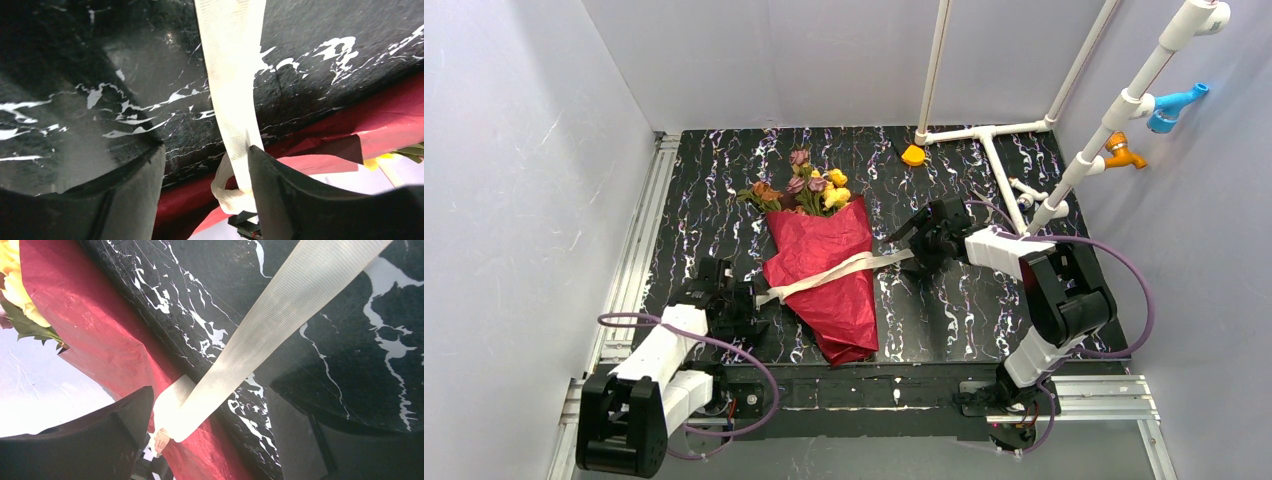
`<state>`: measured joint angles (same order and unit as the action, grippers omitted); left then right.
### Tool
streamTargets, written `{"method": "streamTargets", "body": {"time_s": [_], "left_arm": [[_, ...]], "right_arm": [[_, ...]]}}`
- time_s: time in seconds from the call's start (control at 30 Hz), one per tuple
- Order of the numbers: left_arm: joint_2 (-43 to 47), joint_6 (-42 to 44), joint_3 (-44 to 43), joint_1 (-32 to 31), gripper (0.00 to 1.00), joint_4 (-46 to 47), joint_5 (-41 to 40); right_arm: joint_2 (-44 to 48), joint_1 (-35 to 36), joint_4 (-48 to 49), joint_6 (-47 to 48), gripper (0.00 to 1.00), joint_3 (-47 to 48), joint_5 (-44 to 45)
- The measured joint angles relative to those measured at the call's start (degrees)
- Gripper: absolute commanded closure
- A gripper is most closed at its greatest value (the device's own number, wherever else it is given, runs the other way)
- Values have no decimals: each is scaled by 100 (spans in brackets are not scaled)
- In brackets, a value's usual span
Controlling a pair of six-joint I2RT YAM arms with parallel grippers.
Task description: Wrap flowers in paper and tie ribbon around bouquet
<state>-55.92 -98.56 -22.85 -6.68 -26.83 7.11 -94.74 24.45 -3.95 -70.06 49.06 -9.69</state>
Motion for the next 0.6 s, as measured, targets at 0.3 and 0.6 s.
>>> {"method": "streamTargets", "body": {"time_s": [0.3, 0.6], "left_arm": [[-468, -404, 98, -101, 79, 654, 236], [-382, -450, 369, -107, 100, 1106, 225]], "right_arm": [[-59, 127, 98, -37, 24, 4, 101], [-295, 232, 111, -2, 71, 70, 221]]}}
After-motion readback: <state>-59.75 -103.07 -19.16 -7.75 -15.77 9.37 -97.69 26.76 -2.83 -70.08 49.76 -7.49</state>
